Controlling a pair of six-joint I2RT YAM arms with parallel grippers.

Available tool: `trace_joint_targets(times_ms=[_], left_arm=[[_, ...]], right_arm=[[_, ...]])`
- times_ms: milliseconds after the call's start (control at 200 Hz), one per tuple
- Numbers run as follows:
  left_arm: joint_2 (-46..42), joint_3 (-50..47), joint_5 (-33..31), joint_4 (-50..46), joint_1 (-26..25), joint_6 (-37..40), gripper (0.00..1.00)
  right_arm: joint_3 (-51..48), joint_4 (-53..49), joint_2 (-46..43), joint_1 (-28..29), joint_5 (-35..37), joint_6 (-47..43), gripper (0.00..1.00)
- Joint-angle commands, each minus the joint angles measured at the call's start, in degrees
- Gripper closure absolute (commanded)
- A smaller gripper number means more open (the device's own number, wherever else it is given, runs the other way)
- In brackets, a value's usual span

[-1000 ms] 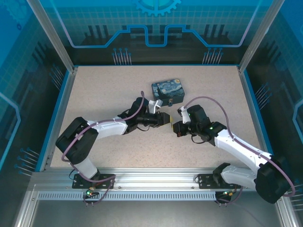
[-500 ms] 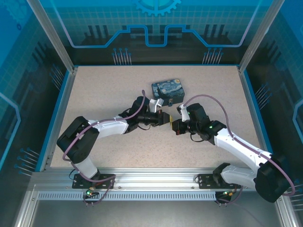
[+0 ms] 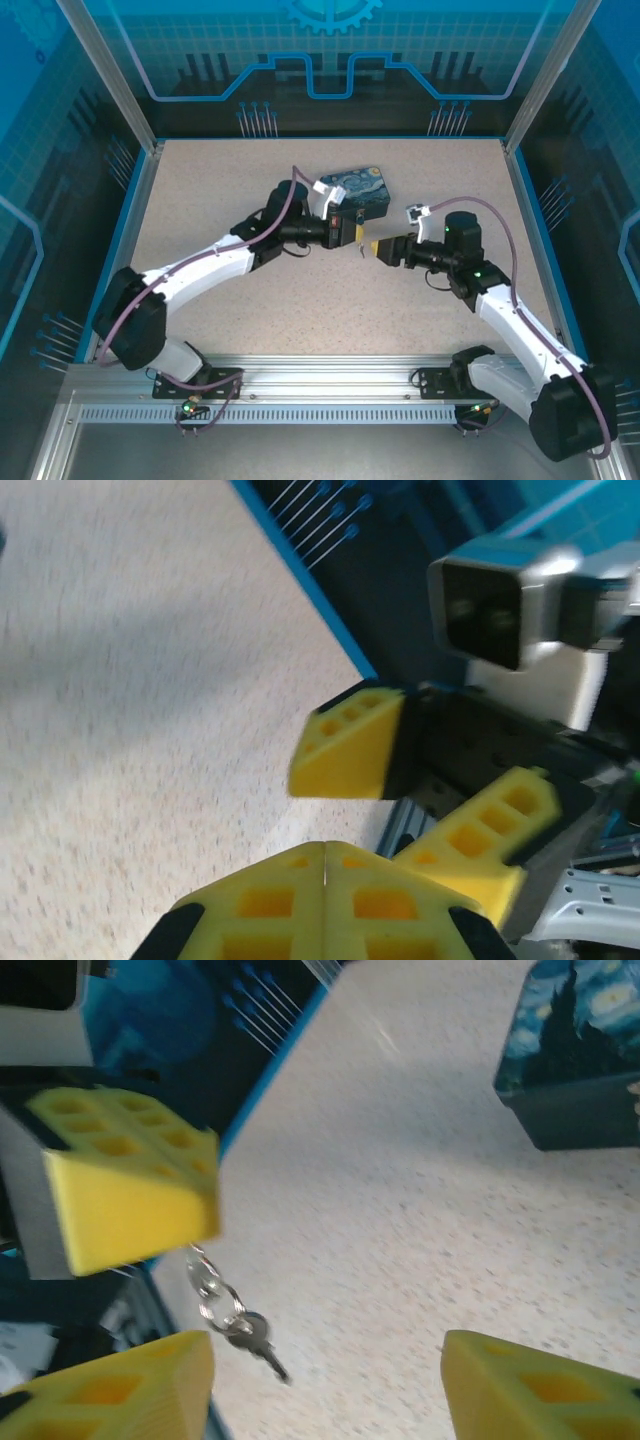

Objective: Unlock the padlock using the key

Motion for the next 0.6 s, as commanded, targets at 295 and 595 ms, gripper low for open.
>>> trace_joint_targets(times_ms=[295, 595], left_arm=[[-4.42, 20.43, 2.91, -19.47, 0.19, 25.59, 1.0], [-3.98, 25.54, 6.78, -19.99, 0.12, 28.34, 1.0]], right_arm=[[4.13, 39.8, 2.86, -0.45, -16.85, 12.93, 0.23], [11.54, 39.9, 6.67, 5.22, -16.39, 9.82, 0.32]])
